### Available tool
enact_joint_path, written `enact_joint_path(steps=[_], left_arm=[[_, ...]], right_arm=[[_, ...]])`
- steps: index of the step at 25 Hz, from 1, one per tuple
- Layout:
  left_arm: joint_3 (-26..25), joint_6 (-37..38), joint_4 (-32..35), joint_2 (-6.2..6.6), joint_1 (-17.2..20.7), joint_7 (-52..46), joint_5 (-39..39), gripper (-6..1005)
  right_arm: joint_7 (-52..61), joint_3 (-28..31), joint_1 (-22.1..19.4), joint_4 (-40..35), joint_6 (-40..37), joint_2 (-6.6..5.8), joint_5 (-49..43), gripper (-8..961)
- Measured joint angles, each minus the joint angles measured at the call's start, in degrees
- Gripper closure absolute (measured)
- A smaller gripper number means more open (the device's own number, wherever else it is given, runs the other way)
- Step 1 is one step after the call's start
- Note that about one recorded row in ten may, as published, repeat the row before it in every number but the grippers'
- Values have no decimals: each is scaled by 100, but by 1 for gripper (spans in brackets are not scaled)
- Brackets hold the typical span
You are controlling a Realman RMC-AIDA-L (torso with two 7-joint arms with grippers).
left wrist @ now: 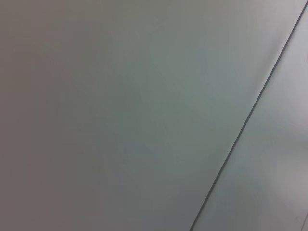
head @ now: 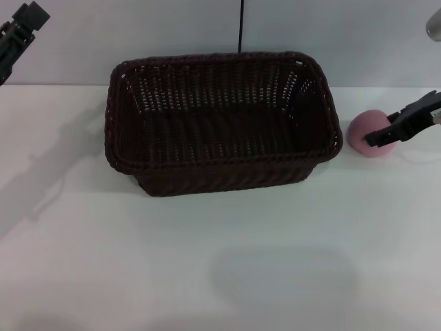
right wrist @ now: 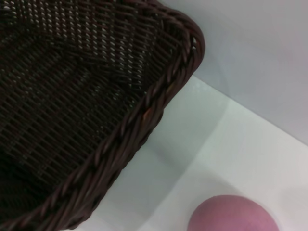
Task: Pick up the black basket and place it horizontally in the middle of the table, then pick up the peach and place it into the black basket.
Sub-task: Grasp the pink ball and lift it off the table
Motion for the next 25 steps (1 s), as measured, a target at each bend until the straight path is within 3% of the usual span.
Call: enact_joint_path(steps=[5,8,14,25], left_arm=[[-18,14,0,11,8,-4,0,518],[-18,14,0,13,8,-5,0,518],[-18,13,0,16,14,-5,0,518],[-18,-77,0,18,-35,-5,24,518]], right_arm=[[14,-185,3,64,163,12,-21,302],[26,-221,3,69,240,53,-104,510],[28,-240,-54,22,456,152,-181,715],[40,-190,-83,-35,498,264,-155,767]])
